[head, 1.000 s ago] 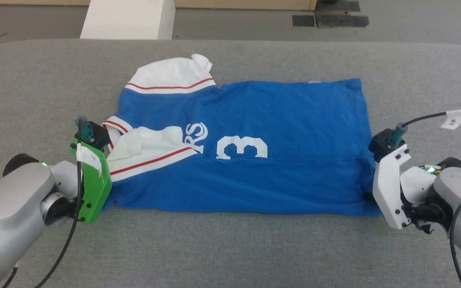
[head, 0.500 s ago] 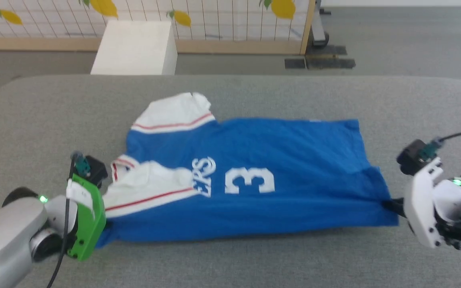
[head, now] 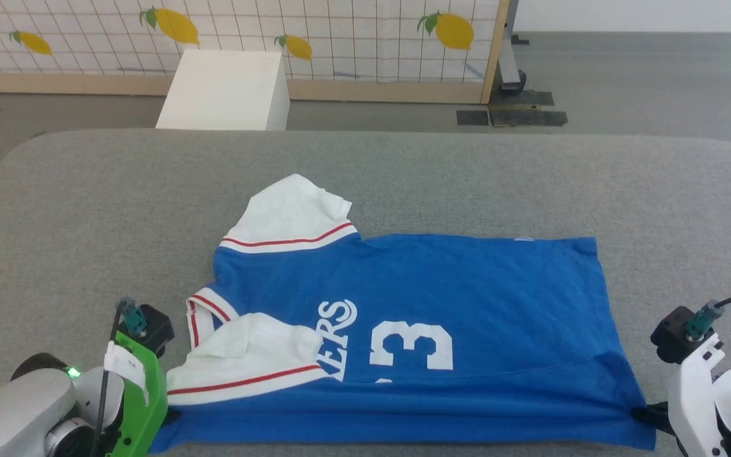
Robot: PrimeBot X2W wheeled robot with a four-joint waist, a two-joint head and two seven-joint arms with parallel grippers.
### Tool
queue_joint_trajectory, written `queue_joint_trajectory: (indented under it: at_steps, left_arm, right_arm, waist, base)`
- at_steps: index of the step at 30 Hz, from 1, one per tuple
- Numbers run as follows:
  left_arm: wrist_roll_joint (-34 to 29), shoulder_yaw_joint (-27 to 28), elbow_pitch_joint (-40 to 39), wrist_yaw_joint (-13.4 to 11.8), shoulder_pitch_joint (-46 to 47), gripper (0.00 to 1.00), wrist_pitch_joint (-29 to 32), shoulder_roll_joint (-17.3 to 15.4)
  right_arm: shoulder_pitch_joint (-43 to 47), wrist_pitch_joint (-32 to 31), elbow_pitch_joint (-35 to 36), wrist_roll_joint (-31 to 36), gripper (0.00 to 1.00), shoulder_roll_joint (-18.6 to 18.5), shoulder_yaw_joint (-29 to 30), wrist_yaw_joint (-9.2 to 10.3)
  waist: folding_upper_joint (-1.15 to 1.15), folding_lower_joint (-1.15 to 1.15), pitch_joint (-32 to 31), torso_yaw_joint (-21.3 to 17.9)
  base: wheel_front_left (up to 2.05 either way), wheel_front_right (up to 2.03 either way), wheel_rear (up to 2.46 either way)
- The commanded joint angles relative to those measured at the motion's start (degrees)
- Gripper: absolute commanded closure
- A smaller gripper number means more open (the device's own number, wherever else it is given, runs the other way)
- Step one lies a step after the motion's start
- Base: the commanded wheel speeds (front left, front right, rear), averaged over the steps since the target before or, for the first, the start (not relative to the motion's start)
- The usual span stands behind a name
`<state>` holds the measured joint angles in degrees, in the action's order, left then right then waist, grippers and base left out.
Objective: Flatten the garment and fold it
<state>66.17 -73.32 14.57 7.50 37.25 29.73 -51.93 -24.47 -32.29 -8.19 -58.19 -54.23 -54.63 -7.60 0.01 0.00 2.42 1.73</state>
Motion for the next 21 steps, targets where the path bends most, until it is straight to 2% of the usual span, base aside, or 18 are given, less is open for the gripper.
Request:
queue_joint_trajectory:
  at_steps: [1,8,9,10,11,15,21]
  left_arm:
    - [0.1,0.0,1.0,0.0,-0.5,1.00,-0.3,0.0]
    - [0.4,0.4,4.4,0.0,0.4,1.00,-1.8,2.0]
    - [0.2,0.4,4.7,0.0,0.5,1.00,-1.9,2.2]
    - [0.1,0.4,5.0,0.0,0.6,0.68,-2.1,2.5]
    - [-0.4,0.4,5.3,0.0,0.7,0.00,-2.7,2.6]
    - [-0.3,0.7,5.1,0.0,0.6,0.00,-4.9,2.5]
    - [-2.2,1.9,0.2,0.0,4.7,0.00,-5.2,-1.8]
  right_arm:
    - [1.0,-0.3,-0.7,0.0,1.00,0.1,0.6,0.11]
    - [1.5,0.5,-3.5,3.8,1.00,3.9,3.0,0.11]
    - [1.7,0.5,-3.9,4.2,0.93,4.4,3.1,0.11]
    - [1.9,0.6,-4.2,4.7,0.56,4.9,3.3,0.11]
    - [2.1,0.8,-4.4,4.9,0.00,5.2,3.5,0.11]
    - [3.1,3.7,-4.0,5.6,0.00,6.2,5.8,0.11]
    - [3.9,10.7,-1.4,9.8,0.00,6.2,12.6,0.11]
  waist:
    - [-0.01,0.00,1.3,-0.1]
    - [-0.01,0.00,4.7,-0.5]
    - [-0.01,0.00,4.8,-0.5]
    - [-0.01,0.00,4.9,-0.4]
    - [-0.01,0.00,4.8,-0.4]
    - [-0.01,0.00,3.3,-0.5]
    - [-0.01,0.00,1.1,-1.1]
  base:
    - [0.00,0.00,0.00]
    - [0.00,0.00,0.00]
    - [0.00,0.00,0.00]
    - [0.00,0.00,0.00]
    - [0.00,0.00,0.00]
    - [0.00,0.00,0.00]
    - [0.00,0.00,0.00]
